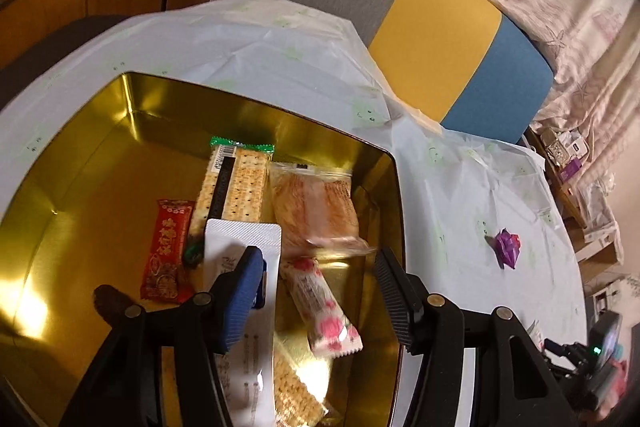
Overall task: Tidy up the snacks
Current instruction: 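Lower the pastry bag into the gold tin and open the left tool, then carry the white bar into the gold tin and release it with the right tool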
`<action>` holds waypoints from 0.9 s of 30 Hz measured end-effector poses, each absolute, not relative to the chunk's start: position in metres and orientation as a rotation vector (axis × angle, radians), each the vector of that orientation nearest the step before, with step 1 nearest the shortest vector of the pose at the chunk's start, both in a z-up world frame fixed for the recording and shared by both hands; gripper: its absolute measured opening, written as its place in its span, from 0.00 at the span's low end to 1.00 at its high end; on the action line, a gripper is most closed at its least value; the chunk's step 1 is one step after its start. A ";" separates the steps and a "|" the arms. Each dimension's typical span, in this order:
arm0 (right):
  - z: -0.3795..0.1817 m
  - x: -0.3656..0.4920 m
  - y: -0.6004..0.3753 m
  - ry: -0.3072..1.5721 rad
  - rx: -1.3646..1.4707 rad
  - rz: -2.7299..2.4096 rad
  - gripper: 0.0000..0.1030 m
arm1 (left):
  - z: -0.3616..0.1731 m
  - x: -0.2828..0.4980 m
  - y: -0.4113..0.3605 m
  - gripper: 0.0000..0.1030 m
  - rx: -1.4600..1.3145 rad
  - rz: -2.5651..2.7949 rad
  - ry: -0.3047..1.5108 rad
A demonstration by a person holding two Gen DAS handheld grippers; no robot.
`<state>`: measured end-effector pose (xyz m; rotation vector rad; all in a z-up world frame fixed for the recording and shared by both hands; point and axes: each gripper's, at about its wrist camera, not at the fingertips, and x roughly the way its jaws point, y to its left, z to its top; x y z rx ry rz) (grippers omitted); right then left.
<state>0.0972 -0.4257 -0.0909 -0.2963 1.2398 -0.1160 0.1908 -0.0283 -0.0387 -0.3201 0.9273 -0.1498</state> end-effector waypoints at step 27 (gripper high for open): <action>-0.093 0.097 -0.422 1.232 -0.314 -0.139 0.36 | 0.003 0.091 -0.049 0.57 -0.163 -0.245 0.777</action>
